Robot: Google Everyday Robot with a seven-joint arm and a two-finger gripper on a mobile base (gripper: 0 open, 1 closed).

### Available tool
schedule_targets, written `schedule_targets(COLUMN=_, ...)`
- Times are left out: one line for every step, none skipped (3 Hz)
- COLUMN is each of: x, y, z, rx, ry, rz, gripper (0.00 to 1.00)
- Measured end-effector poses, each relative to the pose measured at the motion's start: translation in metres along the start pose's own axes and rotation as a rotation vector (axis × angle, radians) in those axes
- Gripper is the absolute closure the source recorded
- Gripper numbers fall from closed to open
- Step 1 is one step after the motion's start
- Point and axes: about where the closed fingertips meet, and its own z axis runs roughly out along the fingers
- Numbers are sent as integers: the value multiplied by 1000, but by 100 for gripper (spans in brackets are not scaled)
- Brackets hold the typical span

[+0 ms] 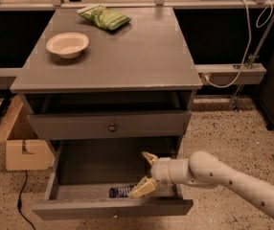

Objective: Place rxbar blueberry into middle drawer

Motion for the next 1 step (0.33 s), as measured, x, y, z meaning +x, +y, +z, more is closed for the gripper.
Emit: schedule_targets(x=20, y=-30, z=-62, rx=111, ry=-48, rz=56, gripper=0)
